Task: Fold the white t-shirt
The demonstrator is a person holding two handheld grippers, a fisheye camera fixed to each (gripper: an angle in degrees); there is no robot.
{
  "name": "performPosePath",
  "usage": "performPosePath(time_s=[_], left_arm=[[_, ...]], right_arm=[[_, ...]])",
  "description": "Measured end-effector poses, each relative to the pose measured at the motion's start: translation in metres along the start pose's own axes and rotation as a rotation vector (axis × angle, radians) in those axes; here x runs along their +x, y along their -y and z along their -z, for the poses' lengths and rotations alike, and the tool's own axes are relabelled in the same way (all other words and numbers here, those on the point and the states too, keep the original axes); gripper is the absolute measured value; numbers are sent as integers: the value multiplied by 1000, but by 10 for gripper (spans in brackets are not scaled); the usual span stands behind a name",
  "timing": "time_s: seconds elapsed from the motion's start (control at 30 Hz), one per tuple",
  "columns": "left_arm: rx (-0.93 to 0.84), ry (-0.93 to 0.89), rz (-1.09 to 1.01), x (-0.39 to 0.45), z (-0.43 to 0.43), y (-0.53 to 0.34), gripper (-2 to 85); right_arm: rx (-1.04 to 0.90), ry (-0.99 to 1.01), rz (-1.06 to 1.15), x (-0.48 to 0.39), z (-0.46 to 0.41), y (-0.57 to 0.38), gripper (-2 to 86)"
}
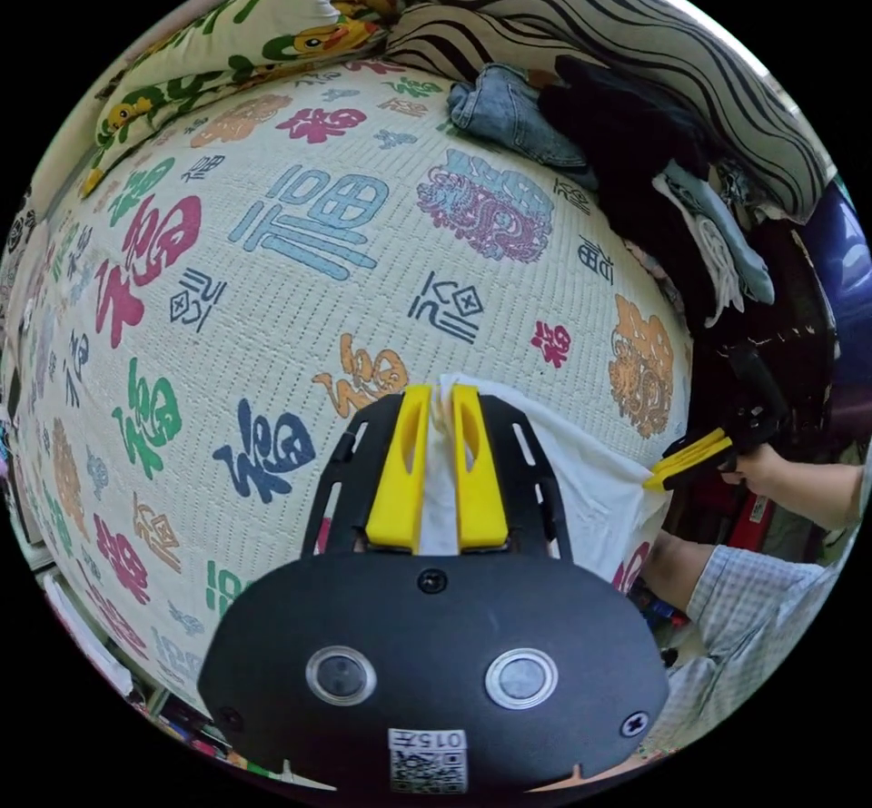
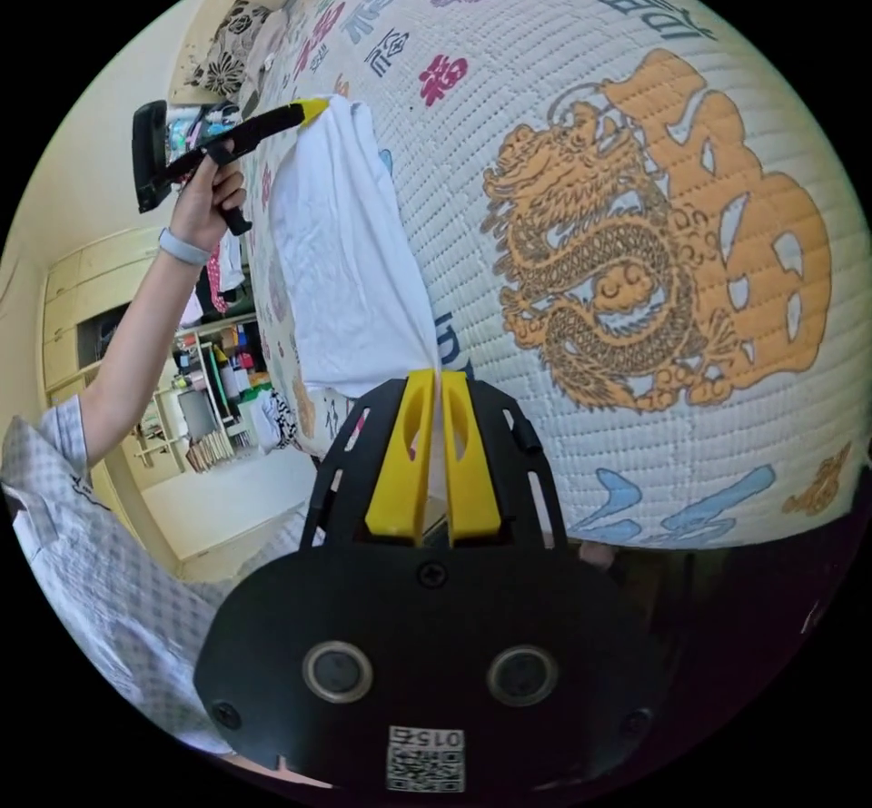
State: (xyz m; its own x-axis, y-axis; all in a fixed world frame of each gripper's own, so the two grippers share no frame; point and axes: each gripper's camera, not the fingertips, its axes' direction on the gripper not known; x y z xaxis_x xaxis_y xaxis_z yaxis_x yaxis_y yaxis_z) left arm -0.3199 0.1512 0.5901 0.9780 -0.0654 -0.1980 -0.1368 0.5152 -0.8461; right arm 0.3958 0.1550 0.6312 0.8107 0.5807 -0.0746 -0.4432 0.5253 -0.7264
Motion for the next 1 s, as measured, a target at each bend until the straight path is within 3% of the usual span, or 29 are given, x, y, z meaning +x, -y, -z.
performPosePath(time_s=[0.2,0.3,0.37,0.47,0.57,0.73,0.87,1.0], left_arm=[[165,126,136,-18,60,-49,78],[205,-54,228,-26,73,-97,67],[136,-204,313,-24,51,-134,59],[-34,-250,401,-15,11,-174,58],[-143,-219,481,-12,-18,-208,51],[-197,-184,477,-22,-17,-218,46],[39,-119,414,-51,31,-199,59],[154,-27,353,-84,44,-167,74]], right_arm=[[13,-91,34,-6,23,-8,45],[61,-52,139,-30,29,-2,30],[46,15,219,-54,18,15,16],[-58,20,230,-69,-11,37,6],[-218,-118,114,-51,-47,43,-1],[-234,-23,104,-51,-24,40,0],[-10,-62,222,-87,38,76,23],[72,-207,284,-121,52,135,68]])
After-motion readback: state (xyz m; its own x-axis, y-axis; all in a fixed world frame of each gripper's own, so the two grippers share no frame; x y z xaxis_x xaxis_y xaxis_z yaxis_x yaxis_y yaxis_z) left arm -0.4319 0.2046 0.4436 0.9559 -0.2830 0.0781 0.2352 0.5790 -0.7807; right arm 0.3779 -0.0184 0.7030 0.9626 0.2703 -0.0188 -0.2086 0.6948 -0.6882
